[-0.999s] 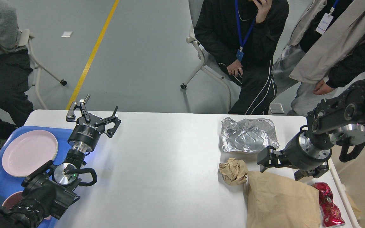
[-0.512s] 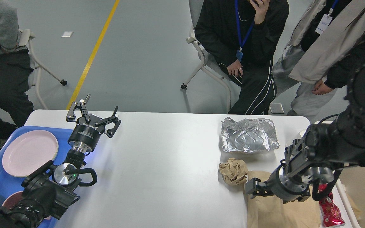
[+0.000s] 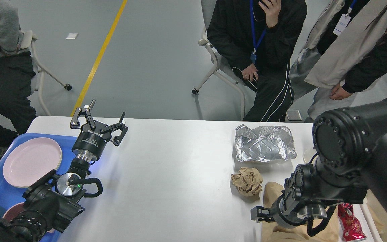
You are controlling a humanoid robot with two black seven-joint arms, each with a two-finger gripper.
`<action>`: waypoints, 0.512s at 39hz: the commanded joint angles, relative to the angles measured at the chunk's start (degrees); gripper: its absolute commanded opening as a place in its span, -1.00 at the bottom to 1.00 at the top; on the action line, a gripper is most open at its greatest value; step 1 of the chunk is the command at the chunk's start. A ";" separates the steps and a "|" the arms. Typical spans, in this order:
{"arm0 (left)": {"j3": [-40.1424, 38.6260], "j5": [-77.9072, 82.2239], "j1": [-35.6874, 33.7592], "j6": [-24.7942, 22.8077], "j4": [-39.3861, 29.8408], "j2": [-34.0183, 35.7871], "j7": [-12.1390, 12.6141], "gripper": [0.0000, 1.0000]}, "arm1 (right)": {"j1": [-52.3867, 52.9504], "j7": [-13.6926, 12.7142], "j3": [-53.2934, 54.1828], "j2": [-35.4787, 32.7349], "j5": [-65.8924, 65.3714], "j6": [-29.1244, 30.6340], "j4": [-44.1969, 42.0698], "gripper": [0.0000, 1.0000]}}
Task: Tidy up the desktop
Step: 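Grasp the brown paper bag with the right gripper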
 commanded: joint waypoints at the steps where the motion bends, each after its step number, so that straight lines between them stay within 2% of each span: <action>1: 0.03 0.00 -0.01 0.00 0.00 -0.01 0.00 0.98 | -1.84 0.09 -0.76 0.28 0.13 -1.35 -1.61 0.94; 3: 0.03 0.00 -0.01 0.00 0.00 -0.01 0.00 0.98 | -2.11 0.09 -0.76 0.28 0.13 -1.70 -1.87 0.79; 6: 0.03 0.08 -0.01 0.00 0.00 -0.01 0.00 0.98 | -2.63 0.53 -0.94 0.37 0.22 -2.31 -2.05 0.27; 7: -0.05 0.08 -0.01 0.00 0.00 -0.01 0.00 0.98 | -2.90 1.31 -1.55 0.63 0.04 -2.58 -2.40 -0.03; 10: 0.03 0.08 -0.01 0.00 0.00 -0.01 0.00 0.98 | -3.25 2.02 -3.13 2.12 -0.31 -3.19 -2.67 -0.45; 12: 0.03 0.00 -0.01 -0.09 0.00 -0.01 0.00 0.98 | -3.42 2.11 -3.84 2.56 -0.57 -3.37 -2.67 -0.58; 15: -0.05 0.00 -0.01 0.00 0.00 0.08 0.00 0.98 | -3.43 2.46 -4.02 2.57 -0.75 -3.37 -2.32 -0.63; 17: -0.05 0.08 -0.01 0.00 0.00 0.08 0.00 0.98 | -3.42 2.72 -3.93 2.57 -1.01 -3.19 -2.14 -1.00; 20: -0.05 0.08 -0.01 -0.09 0.00 0.08 0.00 0.98 | -3.78 2.81 -3.67 2.83 -1.10 -4.77 -2.14 -1.00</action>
